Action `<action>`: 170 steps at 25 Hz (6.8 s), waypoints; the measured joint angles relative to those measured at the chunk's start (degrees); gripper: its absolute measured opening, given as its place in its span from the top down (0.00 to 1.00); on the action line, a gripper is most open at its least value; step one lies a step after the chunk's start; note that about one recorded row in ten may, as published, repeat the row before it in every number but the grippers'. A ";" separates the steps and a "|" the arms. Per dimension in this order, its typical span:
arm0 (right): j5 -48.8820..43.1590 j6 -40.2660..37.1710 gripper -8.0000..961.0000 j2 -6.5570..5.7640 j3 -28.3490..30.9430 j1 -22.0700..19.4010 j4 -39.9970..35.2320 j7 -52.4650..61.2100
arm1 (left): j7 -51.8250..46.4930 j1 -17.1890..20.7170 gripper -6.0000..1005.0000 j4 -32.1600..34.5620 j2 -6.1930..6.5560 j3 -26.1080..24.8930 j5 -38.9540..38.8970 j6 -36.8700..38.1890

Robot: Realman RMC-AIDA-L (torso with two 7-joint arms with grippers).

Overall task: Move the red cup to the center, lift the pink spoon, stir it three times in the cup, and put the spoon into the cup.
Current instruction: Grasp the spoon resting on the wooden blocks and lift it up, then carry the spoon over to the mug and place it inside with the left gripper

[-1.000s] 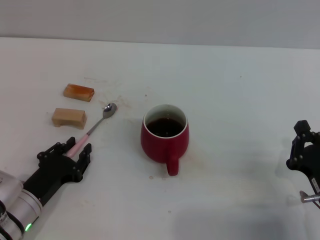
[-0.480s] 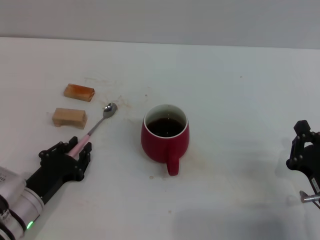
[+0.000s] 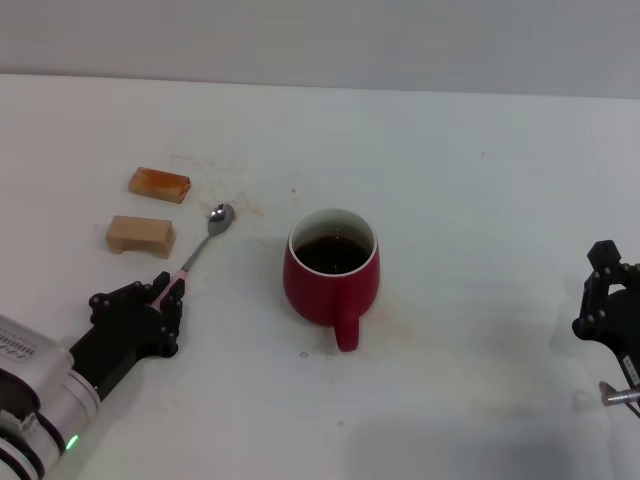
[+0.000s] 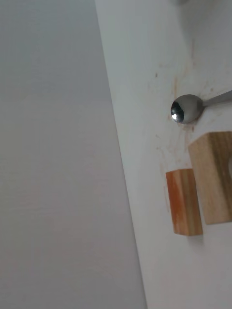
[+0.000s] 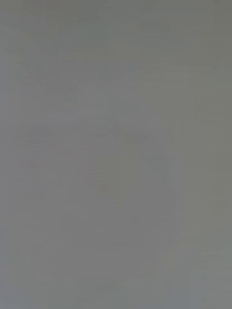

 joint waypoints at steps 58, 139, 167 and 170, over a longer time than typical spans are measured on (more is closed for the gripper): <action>0.54 -0.39 0.99 -0.03 1.64 0.92 0.35 0.00 | 54.73 2.15 0.85 -84.90 2.52 -40.85 6.36 -95.40; 1.68 -4.83 0.99 0.00 5.32 -5.22 -1.46 -0.49 | 73.53 -11.75 0.85 -89.20 3.79 -36.61 2.09 -138.51; 1.63 -4.39 0.99 -0.09 4.20 -5.80 -2.12 0.00 | 71.65 -14.97 0.85 -88.01 0.84 -30.66 6.88 -139.39; 1.63 -4.39 0.99 -0.09 3.96 -5.60 -2.12 0.00 | 71.46 -14.27 0.85 -88.18 1.04 -30.85 8.46 -139.70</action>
